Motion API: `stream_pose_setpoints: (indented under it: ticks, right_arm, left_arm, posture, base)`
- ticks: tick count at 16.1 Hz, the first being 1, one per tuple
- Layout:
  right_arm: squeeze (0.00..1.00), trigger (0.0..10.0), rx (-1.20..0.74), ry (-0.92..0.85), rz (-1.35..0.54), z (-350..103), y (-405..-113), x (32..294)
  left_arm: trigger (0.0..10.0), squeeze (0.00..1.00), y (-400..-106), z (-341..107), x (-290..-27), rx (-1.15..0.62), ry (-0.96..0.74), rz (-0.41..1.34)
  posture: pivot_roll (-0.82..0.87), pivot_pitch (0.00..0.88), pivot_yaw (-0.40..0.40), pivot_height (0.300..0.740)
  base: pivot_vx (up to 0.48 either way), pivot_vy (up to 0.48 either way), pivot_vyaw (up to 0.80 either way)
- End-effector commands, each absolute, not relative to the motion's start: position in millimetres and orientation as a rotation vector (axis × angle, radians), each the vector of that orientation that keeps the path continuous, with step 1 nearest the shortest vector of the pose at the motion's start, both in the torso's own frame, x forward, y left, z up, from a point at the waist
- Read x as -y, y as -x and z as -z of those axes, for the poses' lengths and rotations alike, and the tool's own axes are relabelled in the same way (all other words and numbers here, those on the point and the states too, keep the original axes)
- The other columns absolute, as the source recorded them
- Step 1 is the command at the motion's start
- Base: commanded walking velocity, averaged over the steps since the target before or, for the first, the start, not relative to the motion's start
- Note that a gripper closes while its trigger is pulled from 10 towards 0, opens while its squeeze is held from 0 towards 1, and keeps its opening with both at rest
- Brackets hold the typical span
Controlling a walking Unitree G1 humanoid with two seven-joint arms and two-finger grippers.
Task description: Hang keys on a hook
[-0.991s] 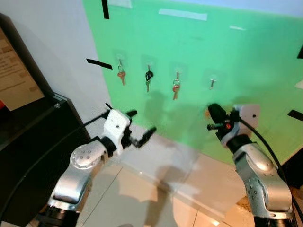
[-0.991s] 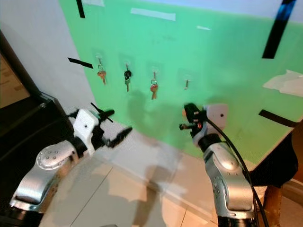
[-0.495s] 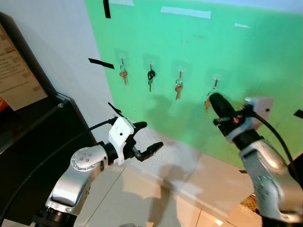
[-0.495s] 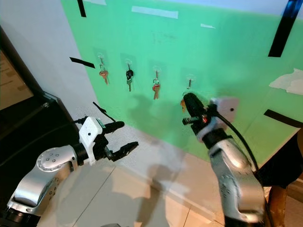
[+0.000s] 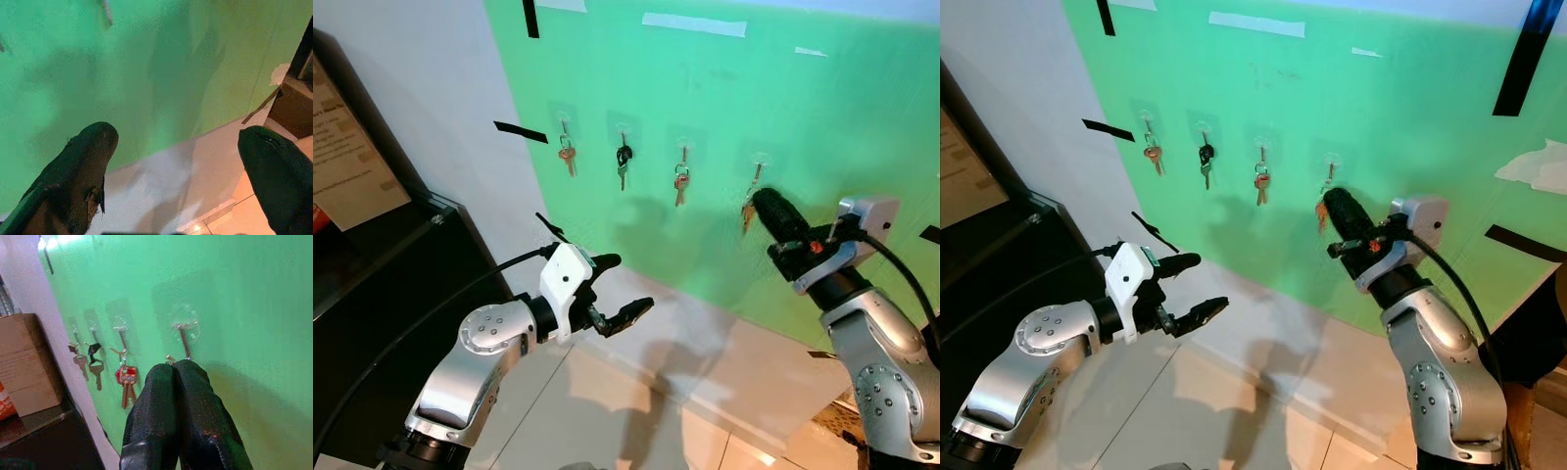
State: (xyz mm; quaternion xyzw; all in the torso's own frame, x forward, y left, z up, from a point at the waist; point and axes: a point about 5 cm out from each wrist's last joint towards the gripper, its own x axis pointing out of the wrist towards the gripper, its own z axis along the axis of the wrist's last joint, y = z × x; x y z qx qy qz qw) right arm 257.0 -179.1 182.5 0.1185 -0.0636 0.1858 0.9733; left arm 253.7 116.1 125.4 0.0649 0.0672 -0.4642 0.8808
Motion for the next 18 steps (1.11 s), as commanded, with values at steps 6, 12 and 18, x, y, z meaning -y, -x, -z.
stream_pose_setpoints:
  ticks: [6,12,18]
  right_arm:
    - [0.00,10.0,0.179,-0.302,-0.354,-195.8,-260.3,182.5]
    - [0.00,10.0,0.169,-0.324,-0.391,-195.5,-258.9,177.1]
    - [0.00,10.0,0.165,-0.344,-0.415,-195.5,-259.1,174.5]
  left_arm:
    - [10.0,0.00,-251.5,-132.9,-114.2,-0.121,-0.131,0.998]
    - [10.0,0.00,-251.2,-141.0,-109.5,-0.078,-0.087,1.032]
    - [10.0,0.00,-252.6,-155.1,-104.7,0.025,-0.064,1.041]
  posture:
    - [-0.09,0.000,0.097,0.740]
    - [-0.09,0.000,0.101,0.740]
    - [-0.09,0.000,0.103,0.740]
  base:
    - [0.000,0.000,0.00]
    - [0.000,0.000,0.00]
    - [0.000,0.000,0.00]
